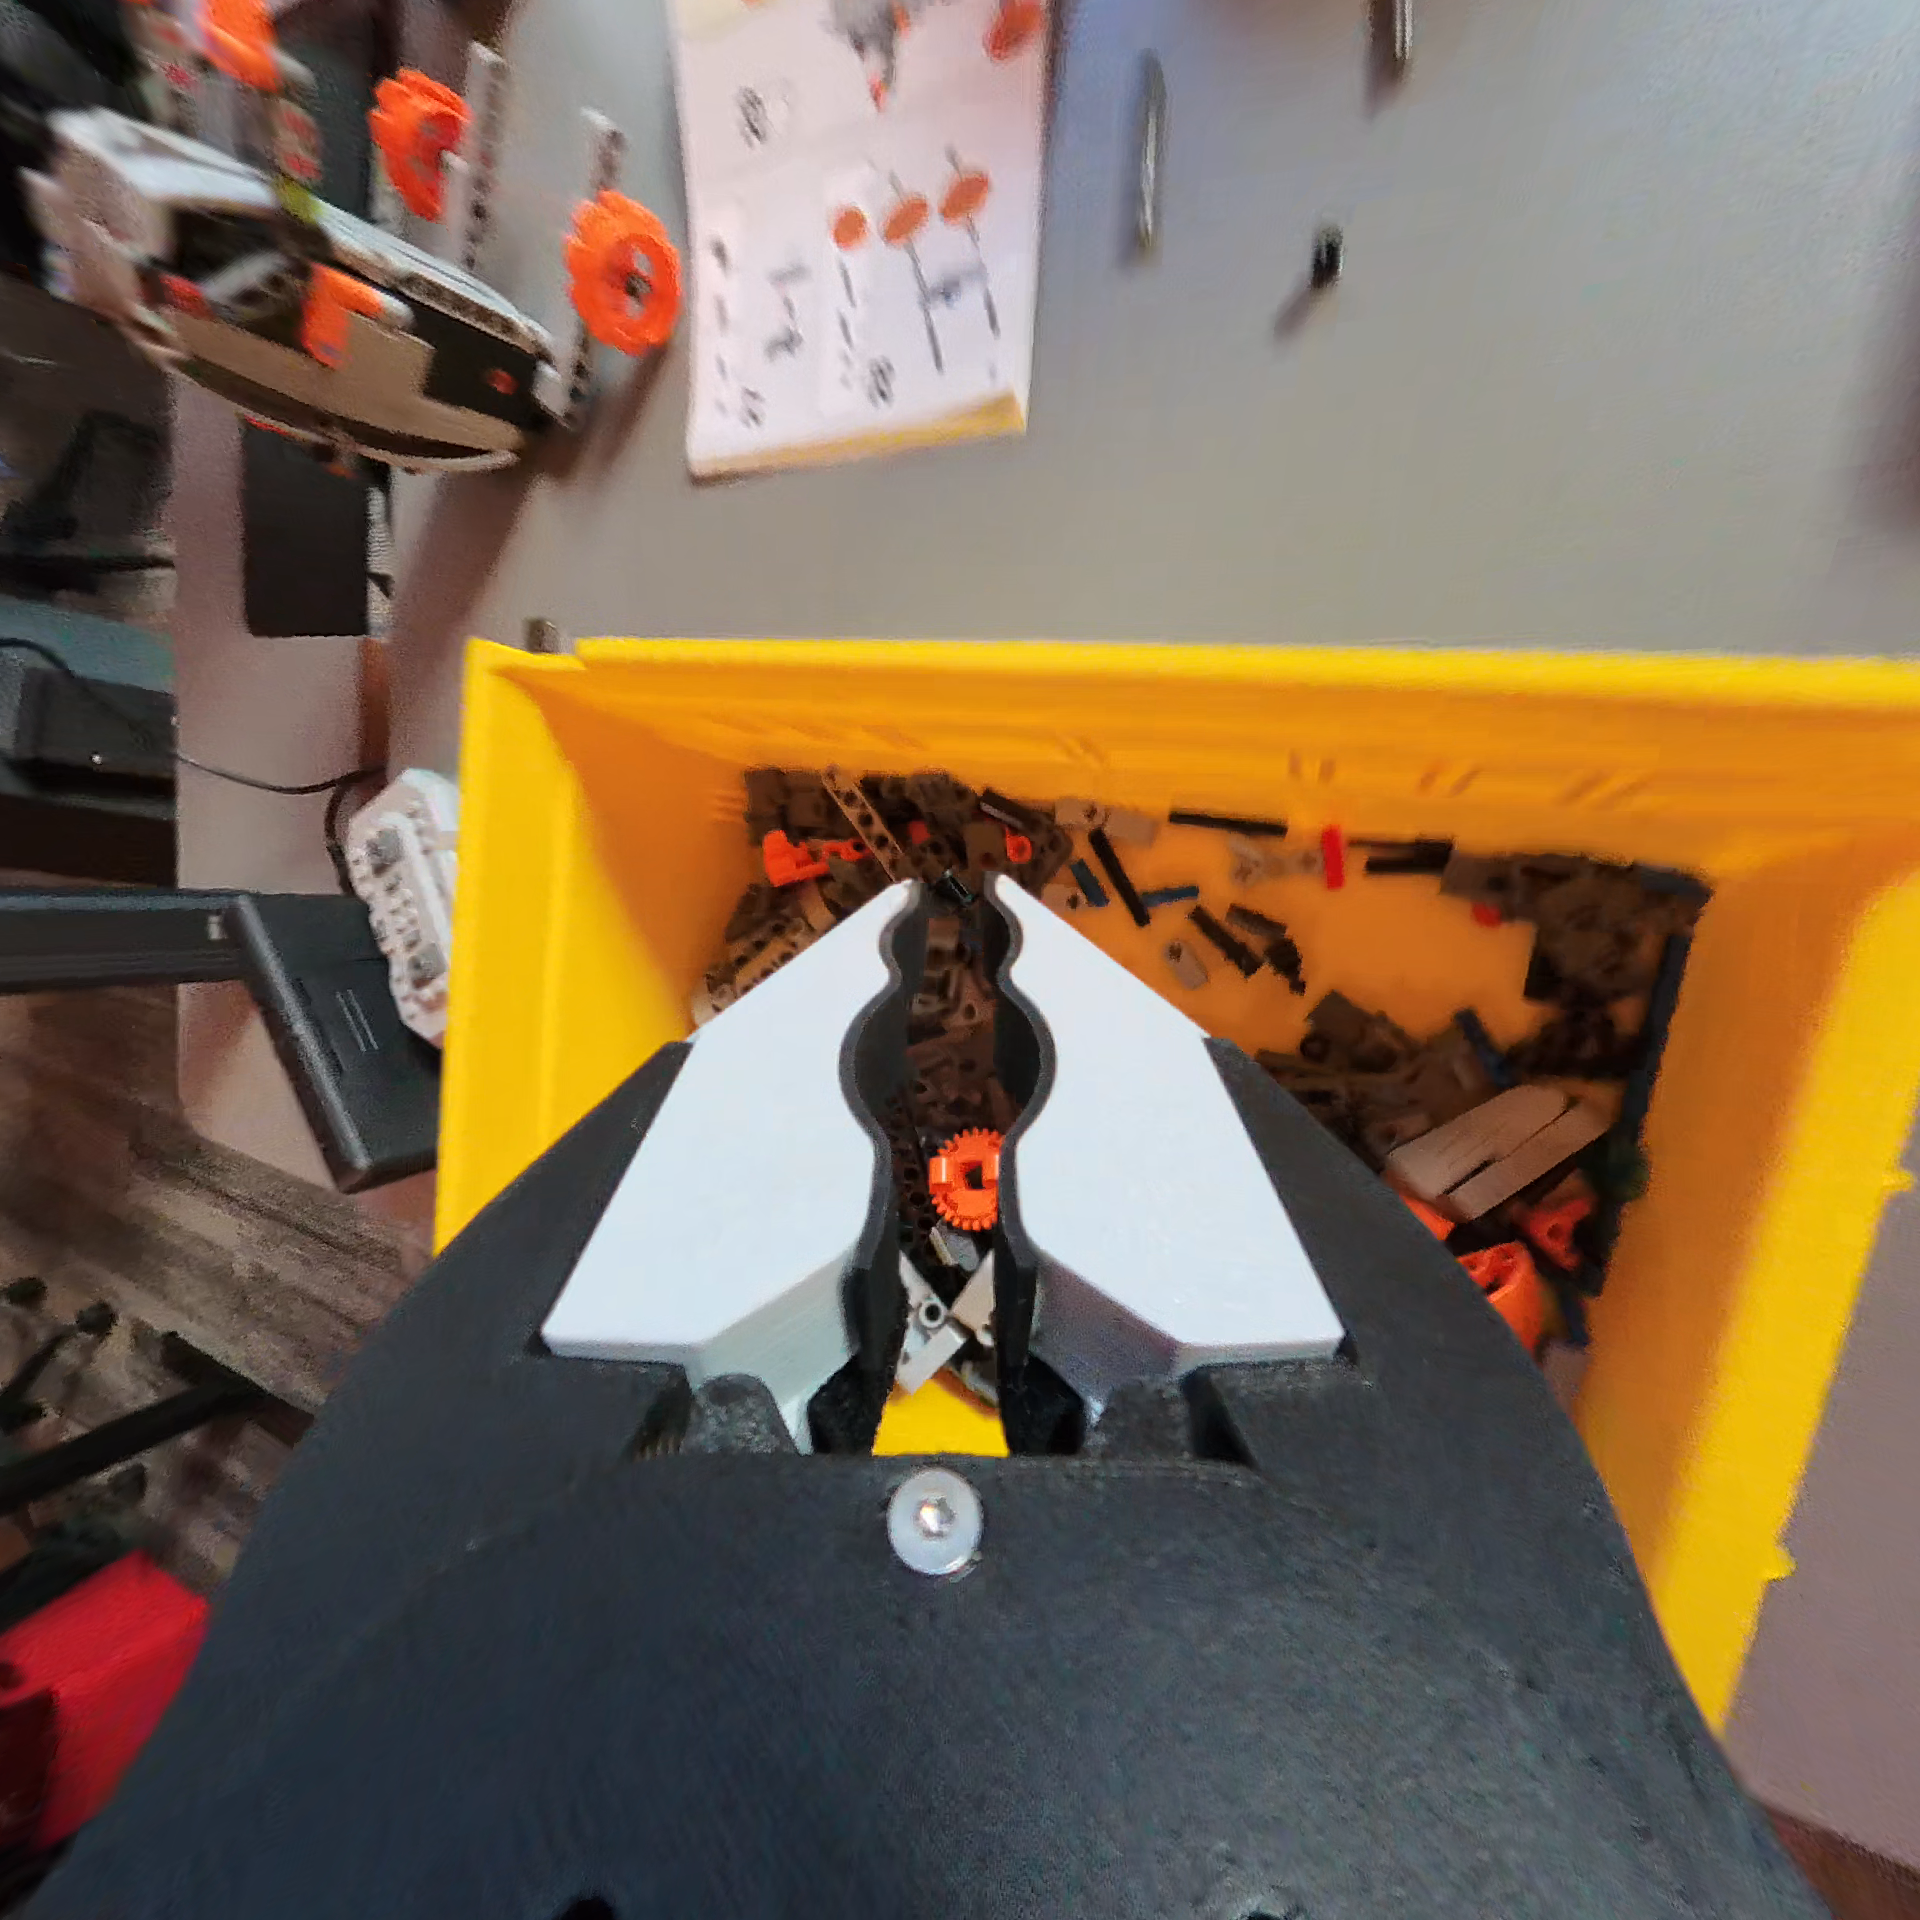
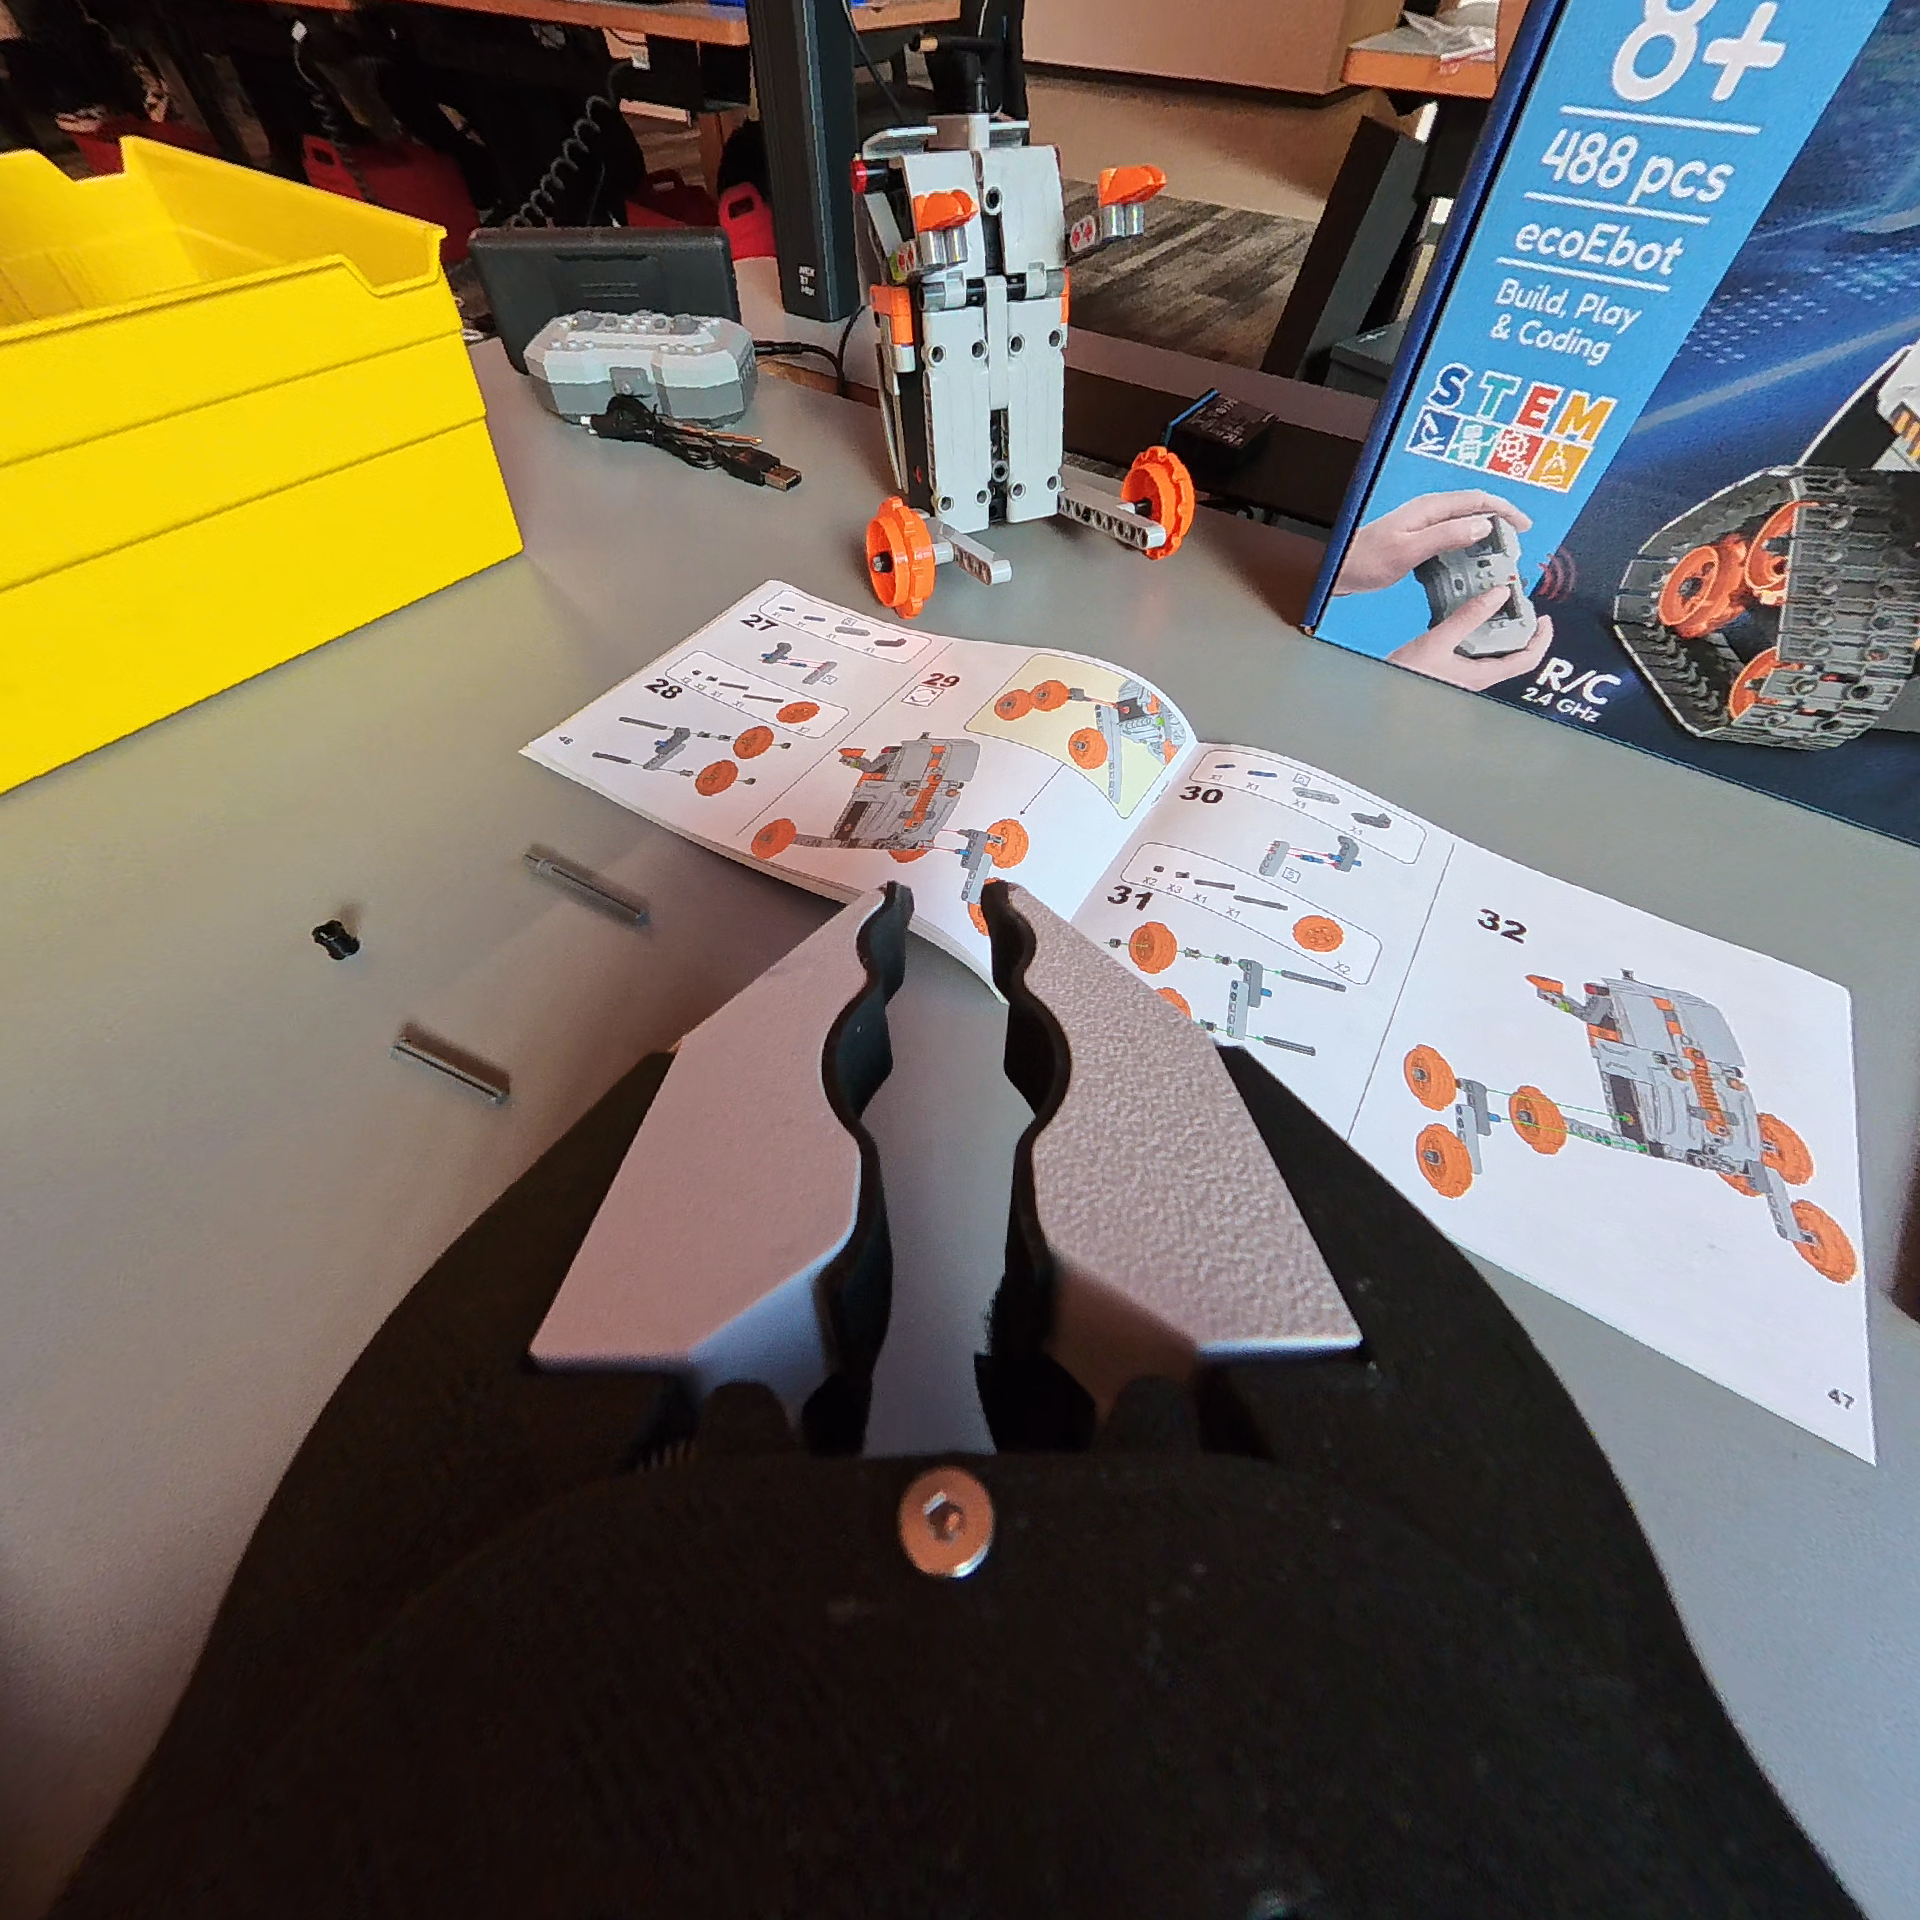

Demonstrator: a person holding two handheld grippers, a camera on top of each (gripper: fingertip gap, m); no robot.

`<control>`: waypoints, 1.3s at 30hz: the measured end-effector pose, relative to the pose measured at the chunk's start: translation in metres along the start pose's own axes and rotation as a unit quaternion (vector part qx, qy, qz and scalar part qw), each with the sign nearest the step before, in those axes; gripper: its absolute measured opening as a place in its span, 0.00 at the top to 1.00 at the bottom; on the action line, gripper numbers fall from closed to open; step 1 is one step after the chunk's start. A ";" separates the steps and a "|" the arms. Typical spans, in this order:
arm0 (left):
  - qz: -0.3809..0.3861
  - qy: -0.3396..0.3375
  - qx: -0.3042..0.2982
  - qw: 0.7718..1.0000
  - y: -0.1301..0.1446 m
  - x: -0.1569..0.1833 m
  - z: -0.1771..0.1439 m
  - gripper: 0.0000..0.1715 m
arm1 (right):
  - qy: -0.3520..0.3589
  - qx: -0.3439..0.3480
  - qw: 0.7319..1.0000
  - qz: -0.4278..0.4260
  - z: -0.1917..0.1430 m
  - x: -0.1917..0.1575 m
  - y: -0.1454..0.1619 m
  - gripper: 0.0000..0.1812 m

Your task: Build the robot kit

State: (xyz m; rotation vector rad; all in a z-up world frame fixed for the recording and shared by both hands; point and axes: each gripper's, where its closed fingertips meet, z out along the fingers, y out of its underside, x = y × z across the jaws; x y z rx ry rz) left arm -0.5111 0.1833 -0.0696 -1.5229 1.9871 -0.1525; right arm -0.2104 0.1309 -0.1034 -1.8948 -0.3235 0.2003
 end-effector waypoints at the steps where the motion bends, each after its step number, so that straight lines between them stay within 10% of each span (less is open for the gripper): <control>1: -0.015 0.000 0.009 1.000 -0.012 -0.001 -0.007 0.96 | 0.000 0.002 1.000 0.002 0.000 0.000 -0.001 0.92; 12: -0.103 0.111 -0.084 0.985 -0.123 0.067 0.066 0.96 | 0.009 0.030 0.999 0.030 -0.007 0.009 -0.007 0.92; 27: -0.220 0.121 -0.236 0.939 -0.097 0.074 0.128 0.96 | -0.026 0.060 0.997 0.039 -0.009 -0.002 -0.019 0.92; 39: -0.227 0.125 -0.212 0.942 -0.100 0.068 0.134 0.90 | -0.030 0.054 0.997 0.040 -0.008 -0.003 -0.017 0.92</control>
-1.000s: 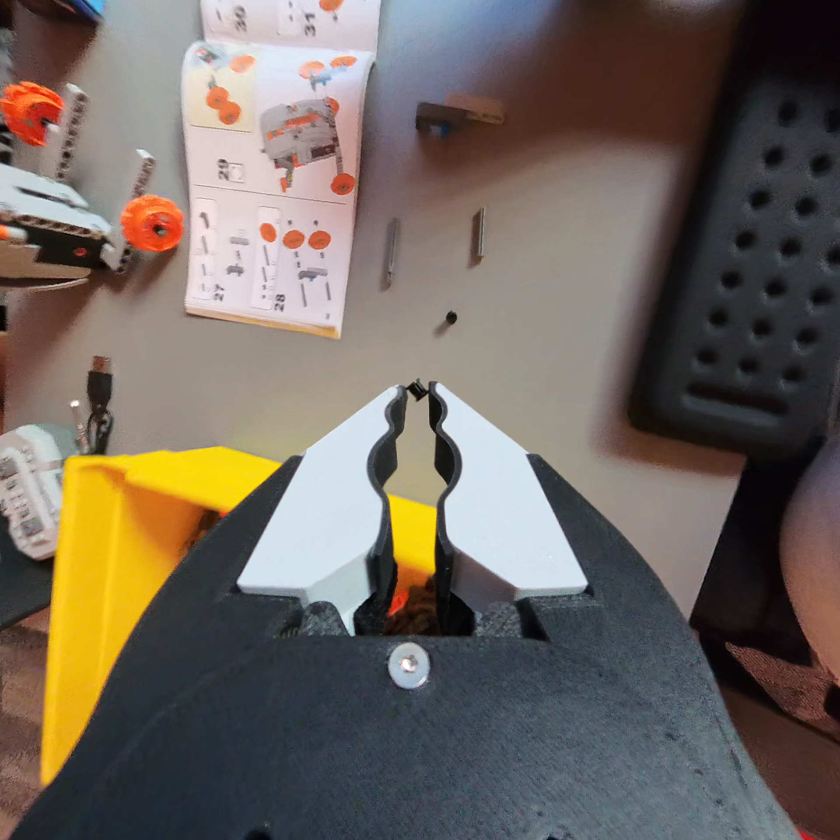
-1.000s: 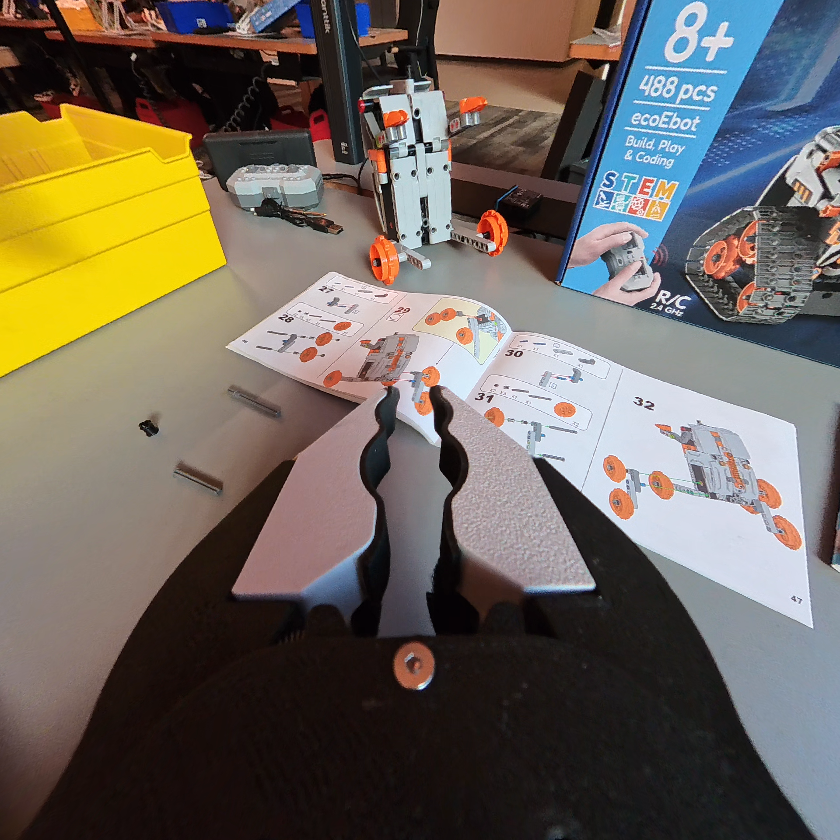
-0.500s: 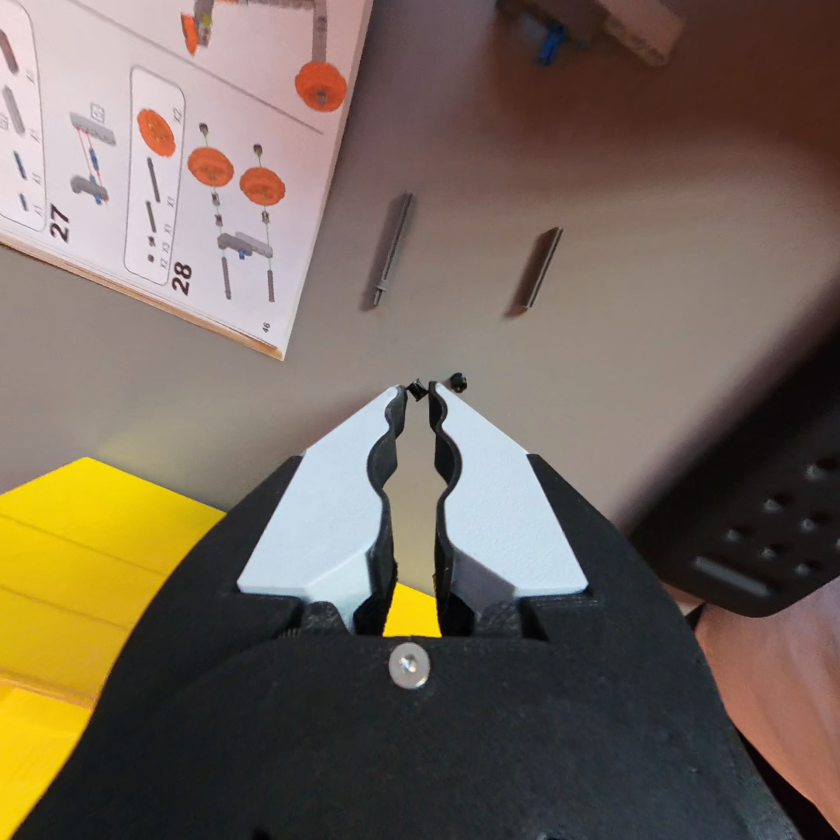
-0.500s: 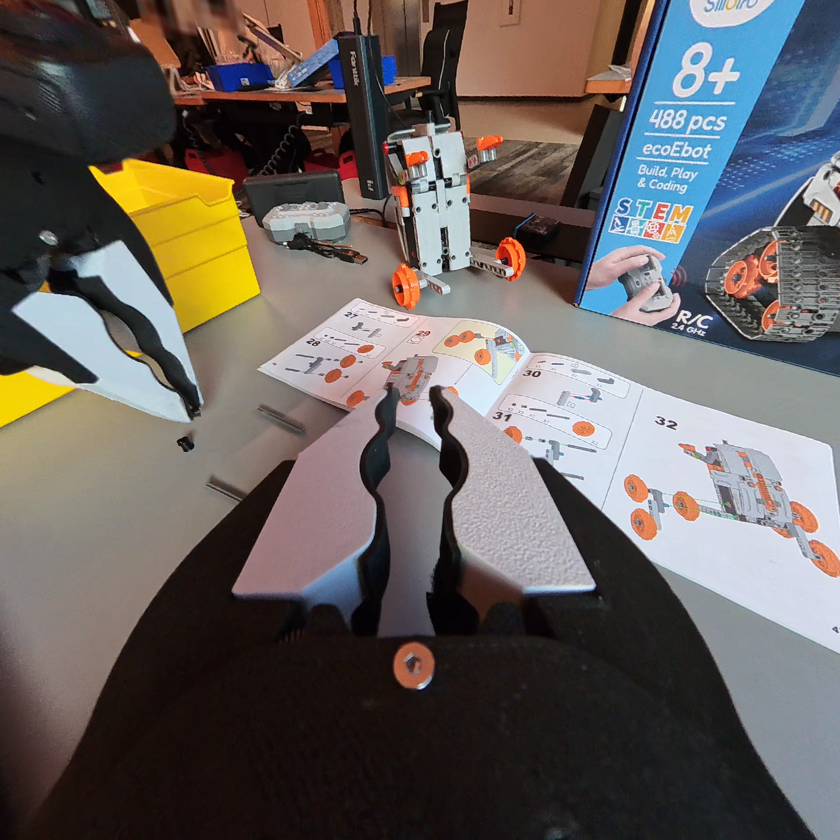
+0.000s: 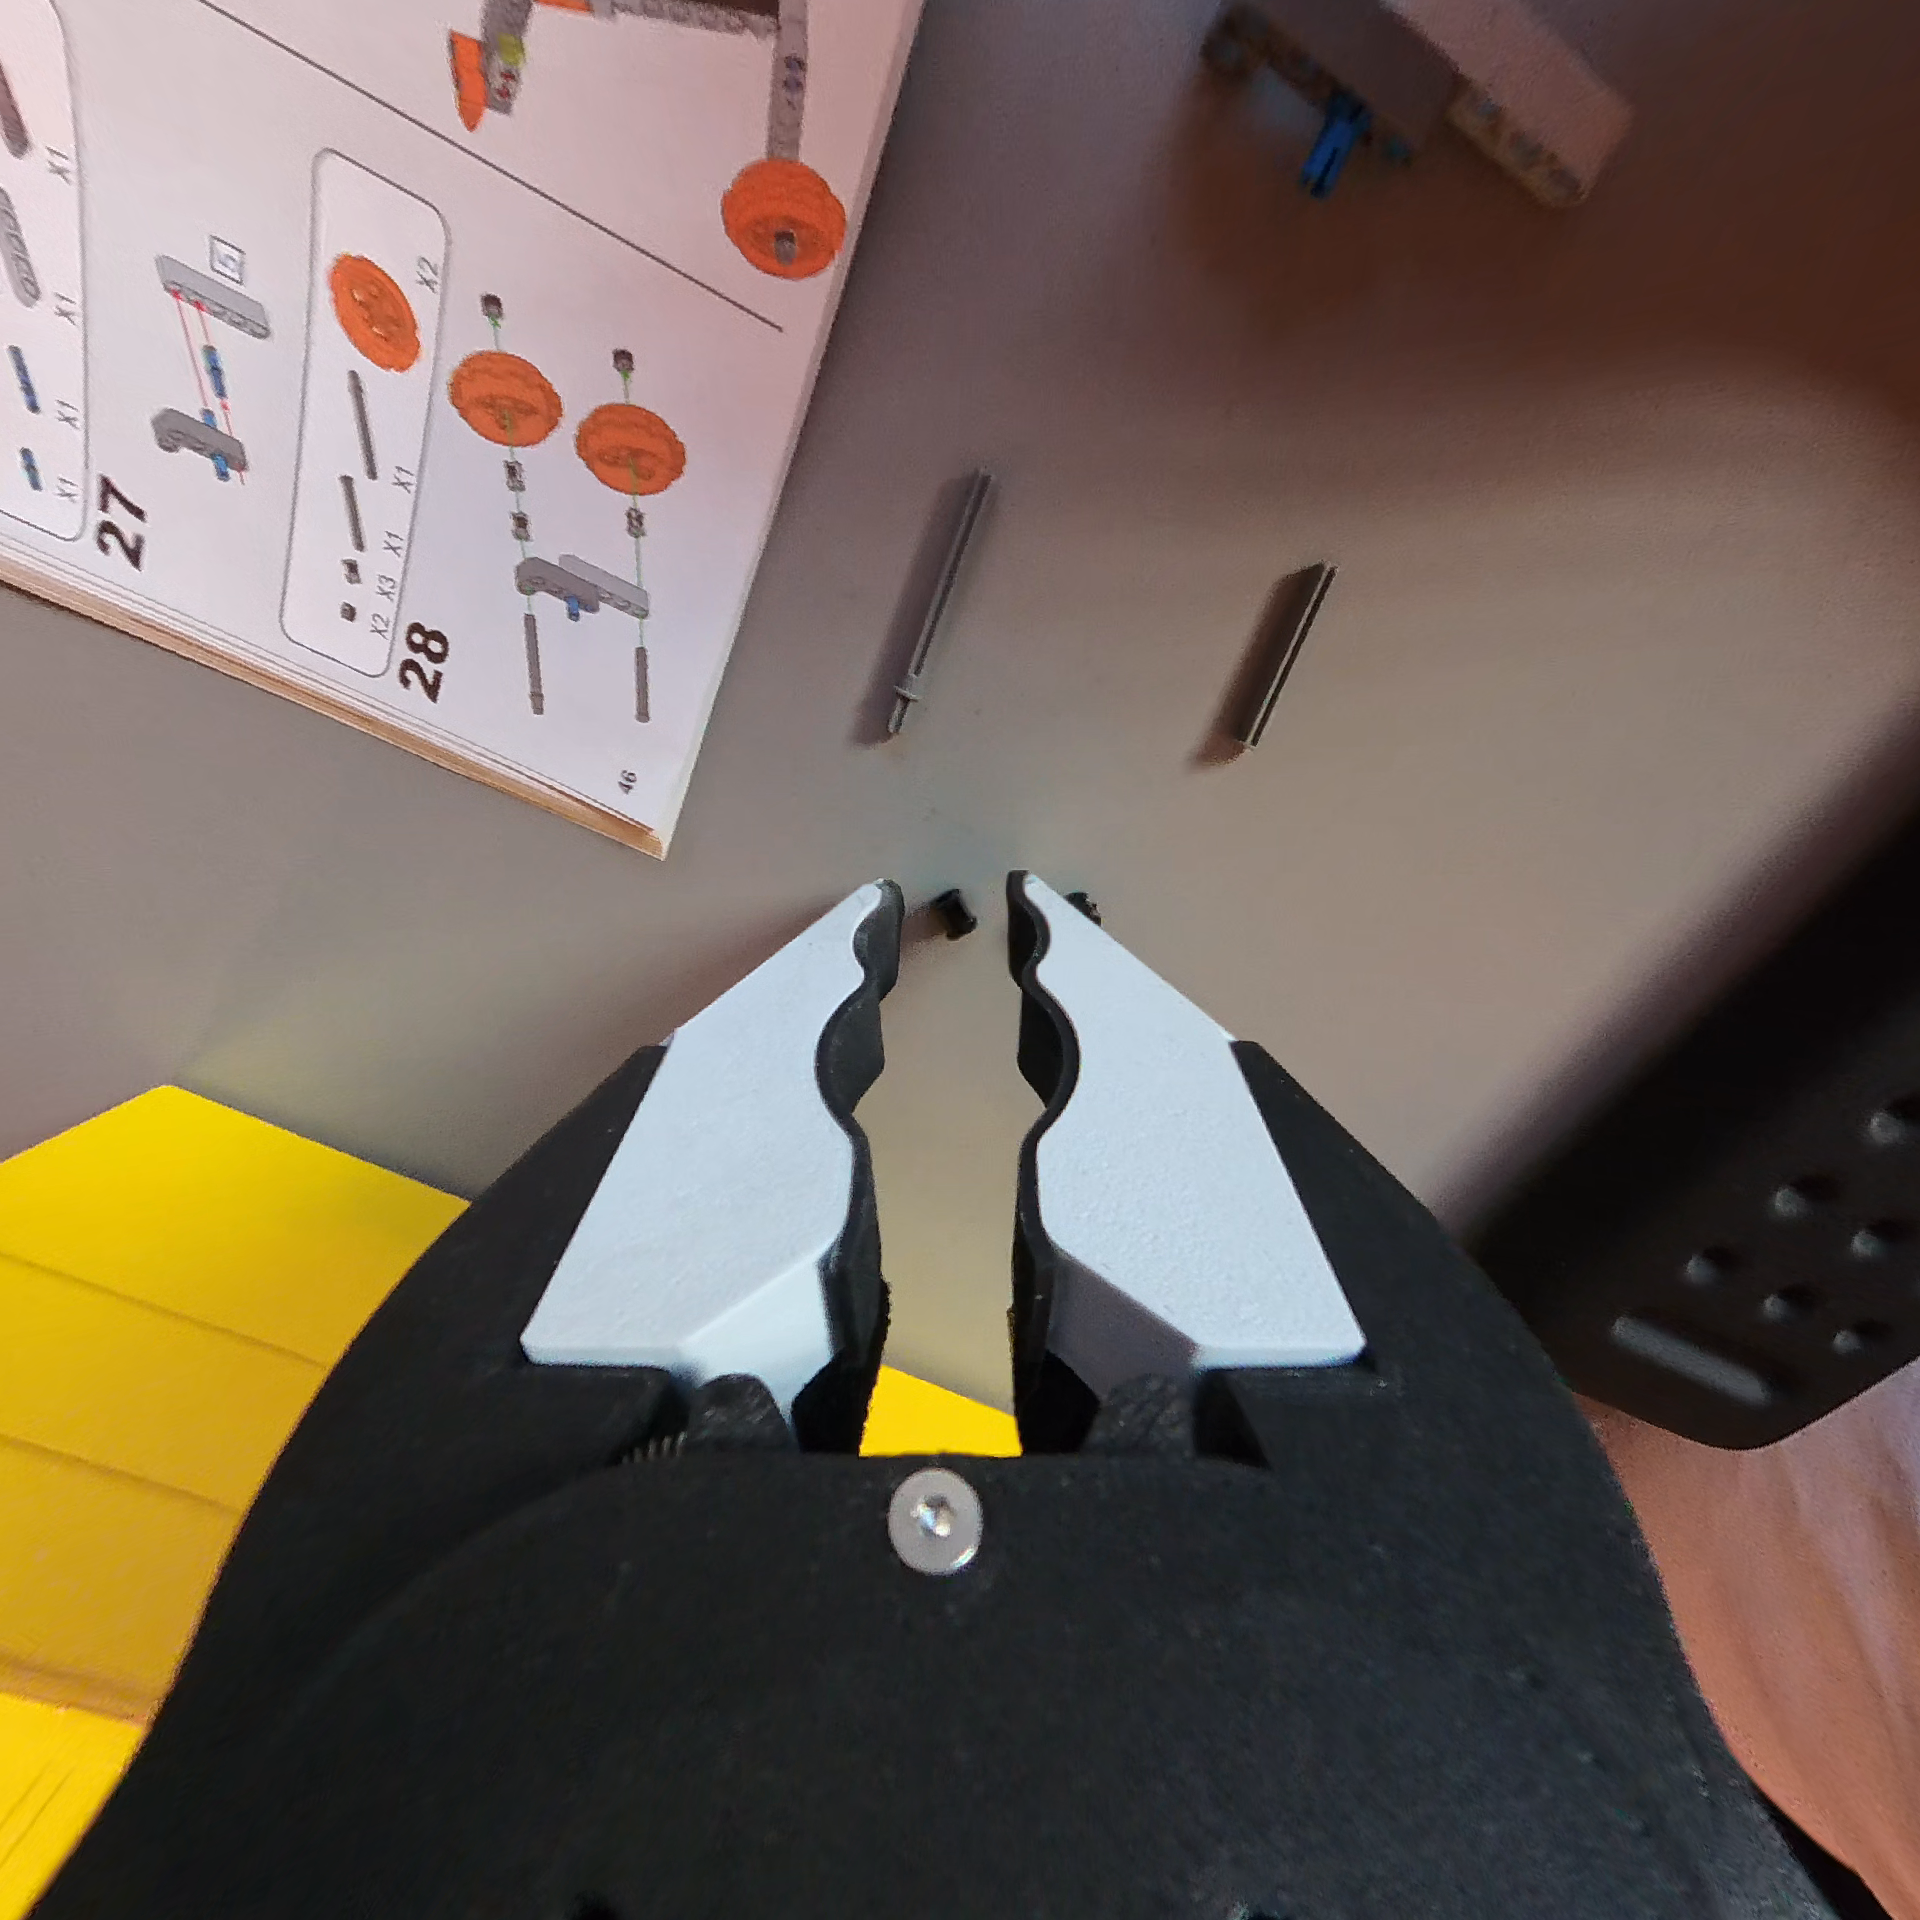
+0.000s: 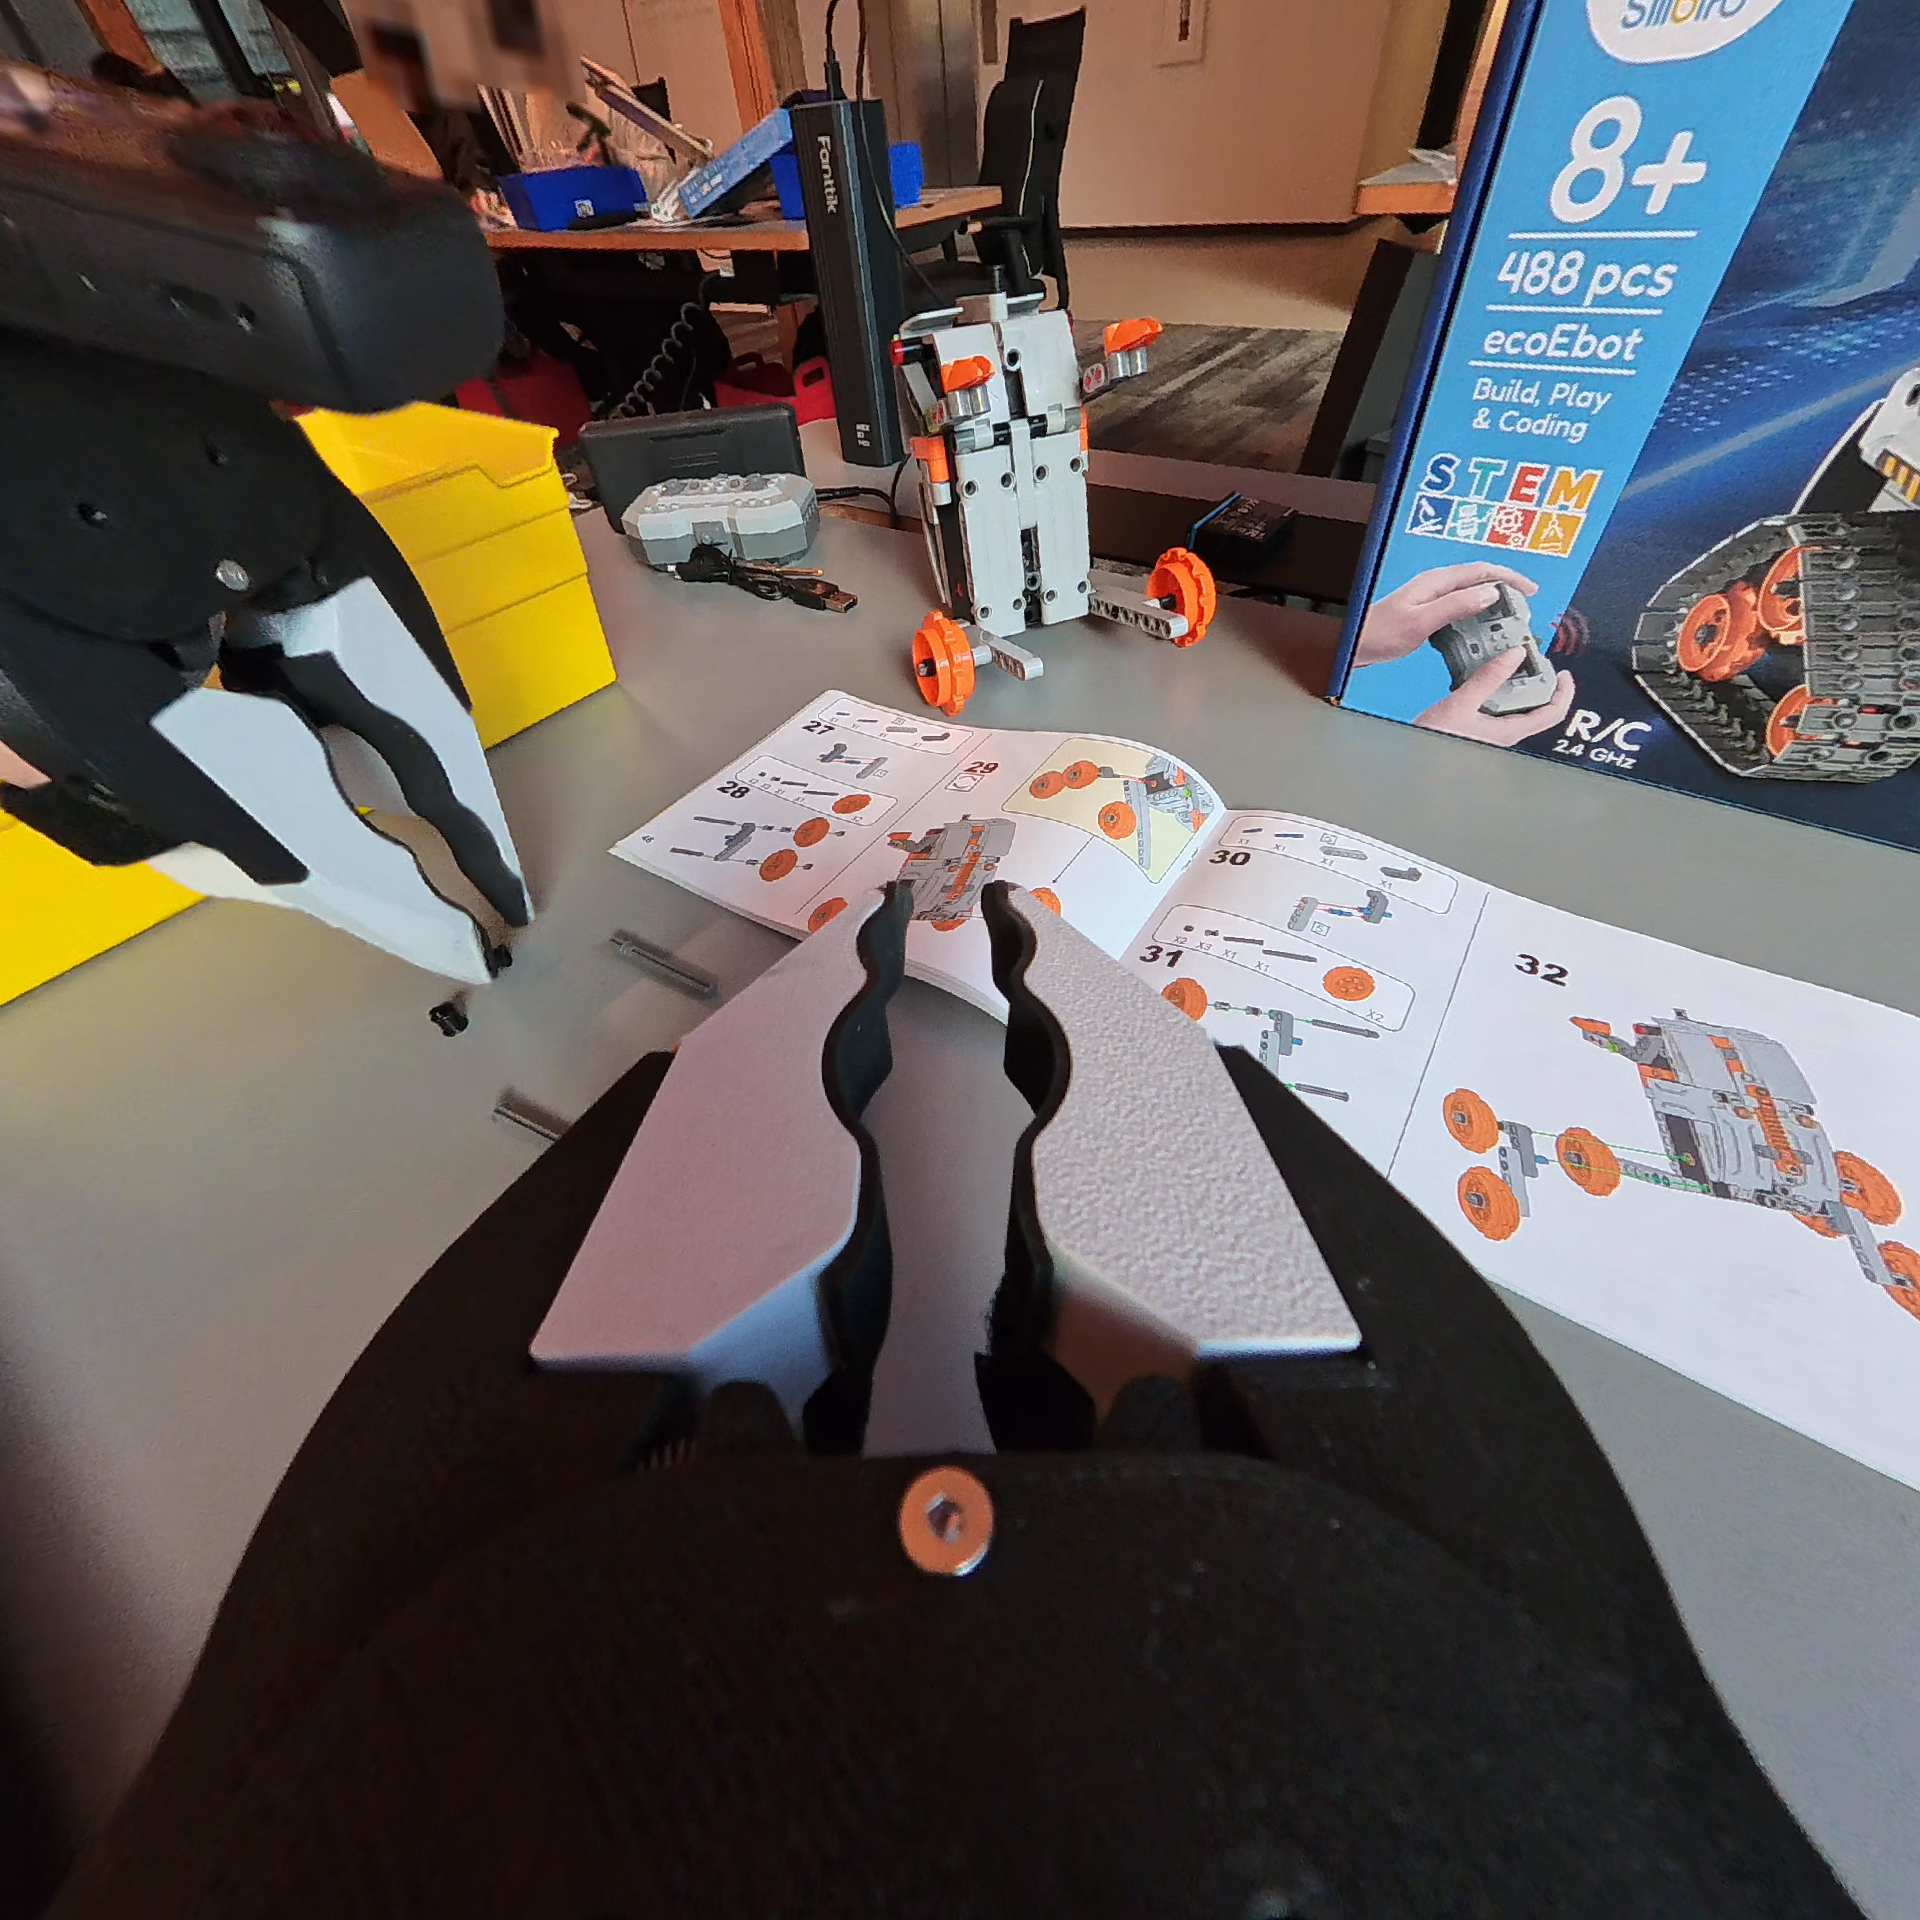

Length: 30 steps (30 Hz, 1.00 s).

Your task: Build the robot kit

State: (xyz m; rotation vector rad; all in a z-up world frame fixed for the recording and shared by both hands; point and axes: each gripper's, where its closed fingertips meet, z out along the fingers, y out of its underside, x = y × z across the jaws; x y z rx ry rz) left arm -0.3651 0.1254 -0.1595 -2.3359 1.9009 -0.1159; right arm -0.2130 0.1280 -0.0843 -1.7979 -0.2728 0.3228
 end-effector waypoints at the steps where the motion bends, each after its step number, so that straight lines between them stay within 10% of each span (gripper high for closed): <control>1: -0.003 -0.001 0.008 1.000 -0.002 -0.001 -0.003 0.89 | 0.000 0.001 1.000 0.001 0.000 0.000 0.000 0.92; 10: -0.024 -0.061 0.222 0.973 -0.022 -0.008 -0.087 0.92 | -0.001 -0.005 1.000 0.002 0.001 0.000 0.002 0.92; 20: -0.167 -0.186 0.518 0.818 0.093 -0.052 -0.206 0.65 | 0.011 -0.001 1.000 0.003 0.000 0.002 0.002 0.92; 26: -0.195 -0.161 0.482 0.839 0.143 -0.079 -0.180 0.49 | 0.022 -0.024 0.999 -0.012 0.003 0.005 0.011 0.92; 30: -0.142 -0.121 0.378 0.907 0.138 -0.088 -0.146 0.44 | 0.030 -0.024 0.999 -0.004 0.002 0.010 0.011 0.92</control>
